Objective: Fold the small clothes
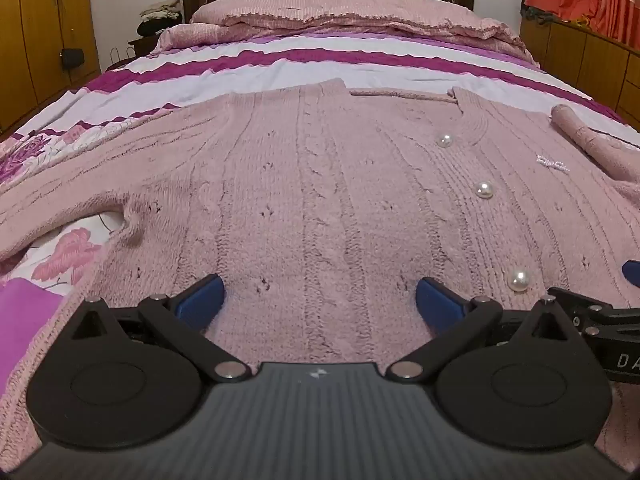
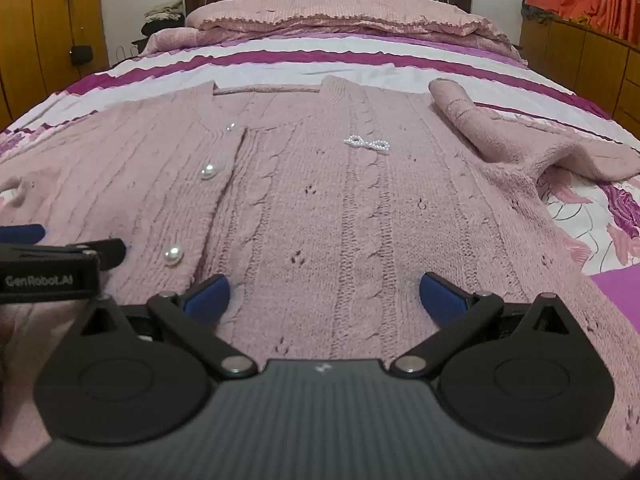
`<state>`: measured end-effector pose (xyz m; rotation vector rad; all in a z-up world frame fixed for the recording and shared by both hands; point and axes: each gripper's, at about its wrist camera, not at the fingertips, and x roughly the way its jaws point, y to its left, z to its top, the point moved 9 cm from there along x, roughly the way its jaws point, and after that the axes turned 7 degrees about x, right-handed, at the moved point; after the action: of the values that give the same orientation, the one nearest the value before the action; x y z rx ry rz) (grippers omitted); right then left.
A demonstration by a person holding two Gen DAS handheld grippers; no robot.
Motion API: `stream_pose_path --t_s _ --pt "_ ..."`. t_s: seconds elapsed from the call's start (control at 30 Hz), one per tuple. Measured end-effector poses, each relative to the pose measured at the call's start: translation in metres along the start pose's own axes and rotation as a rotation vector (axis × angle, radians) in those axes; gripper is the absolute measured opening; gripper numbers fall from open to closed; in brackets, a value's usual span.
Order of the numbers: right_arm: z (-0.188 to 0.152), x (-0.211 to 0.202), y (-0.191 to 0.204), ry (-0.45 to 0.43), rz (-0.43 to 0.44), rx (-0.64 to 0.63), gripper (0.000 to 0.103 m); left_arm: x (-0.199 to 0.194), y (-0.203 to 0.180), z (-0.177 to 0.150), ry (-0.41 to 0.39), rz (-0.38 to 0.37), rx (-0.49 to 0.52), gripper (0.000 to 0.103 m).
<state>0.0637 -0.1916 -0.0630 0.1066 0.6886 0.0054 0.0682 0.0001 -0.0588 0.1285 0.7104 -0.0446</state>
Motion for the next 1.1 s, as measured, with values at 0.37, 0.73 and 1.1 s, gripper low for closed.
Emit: stream_pose_path --t_s 0.37,0.73,1.1 --pt "-0.0044 -0.0034 0.0030 -0.028 -0.014 -0.015 0.103 -0.0006 0.0012 -0.0015 -0.013 0.011 0.007 0.103" --pt "-0.0023 -0.0069 0.0035 -0.033 -0.020 -0.024 0.103 -0.0035 -0.0026 -0.0017 -0.022 0.017 0.011 0.103" --pt "-0.0038 -0.0061 0.0049 -0.035 -0.022 -0.027 0.103 -0.0046 -0.0029 -0.0016 -0.023 0.018 0.012 0.103"
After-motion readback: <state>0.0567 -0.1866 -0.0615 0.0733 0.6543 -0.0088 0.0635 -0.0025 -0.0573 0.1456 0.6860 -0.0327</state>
